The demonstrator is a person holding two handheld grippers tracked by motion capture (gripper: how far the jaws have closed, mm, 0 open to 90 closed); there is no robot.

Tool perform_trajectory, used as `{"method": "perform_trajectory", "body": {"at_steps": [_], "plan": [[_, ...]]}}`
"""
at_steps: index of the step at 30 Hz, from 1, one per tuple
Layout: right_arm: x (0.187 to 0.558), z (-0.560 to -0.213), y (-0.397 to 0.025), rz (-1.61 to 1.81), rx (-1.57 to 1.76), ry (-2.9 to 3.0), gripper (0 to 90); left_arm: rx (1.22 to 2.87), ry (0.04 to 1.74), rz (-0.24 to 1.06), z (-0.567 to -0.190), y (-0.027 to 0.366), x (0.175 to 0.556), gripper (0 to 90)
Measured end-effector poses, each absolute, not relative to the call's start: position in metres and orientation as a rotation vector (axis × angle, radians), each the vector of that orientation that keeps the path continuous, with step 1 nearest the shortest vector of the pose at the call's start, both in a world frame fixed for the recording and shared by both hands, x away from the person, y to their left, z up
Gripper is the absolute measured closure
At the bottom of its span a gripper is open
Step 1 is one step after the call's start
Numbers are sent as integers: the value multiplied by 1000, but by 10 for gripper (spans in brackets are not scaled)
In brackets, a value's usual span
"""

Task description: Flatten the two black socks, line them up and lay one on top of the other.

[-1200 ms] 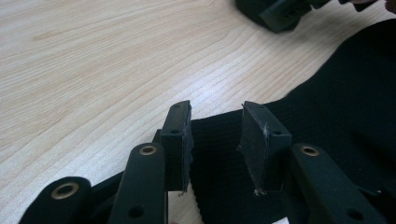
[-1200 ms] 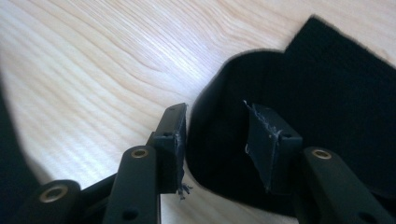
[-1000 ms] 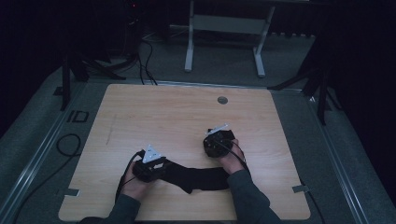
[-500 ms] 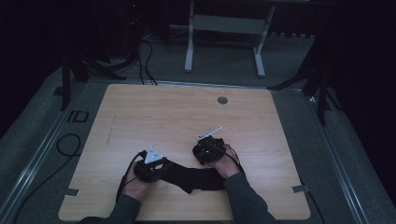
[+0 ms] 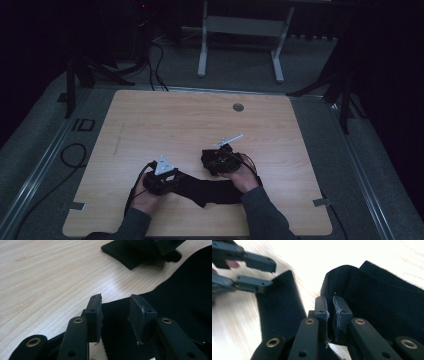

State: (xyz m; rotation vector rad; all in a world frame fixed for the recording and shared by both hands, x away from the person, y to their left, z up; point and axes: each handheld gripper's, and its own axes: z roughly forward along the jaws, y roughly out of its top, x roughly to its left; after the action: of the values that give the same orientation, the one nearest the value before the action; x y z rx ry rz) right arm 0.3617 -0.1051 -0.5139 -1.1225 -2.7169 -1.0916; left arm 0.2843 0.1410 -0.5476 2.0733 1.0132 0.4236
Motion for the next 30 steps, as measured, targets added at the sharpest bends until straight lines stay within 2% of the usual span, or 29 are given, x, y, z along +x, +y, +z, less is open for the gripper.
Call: {"method": "perform_trajectory", "body": {"at_steps": [8,30], "plan": [[353,-493,-127,-1248,-1171,-2660,828,2079,1006,424,-548,140,284,627],[338,-494,-213,-1405,-1503,-2618,826,2082,1003,421,-548,138,285,617]]}}
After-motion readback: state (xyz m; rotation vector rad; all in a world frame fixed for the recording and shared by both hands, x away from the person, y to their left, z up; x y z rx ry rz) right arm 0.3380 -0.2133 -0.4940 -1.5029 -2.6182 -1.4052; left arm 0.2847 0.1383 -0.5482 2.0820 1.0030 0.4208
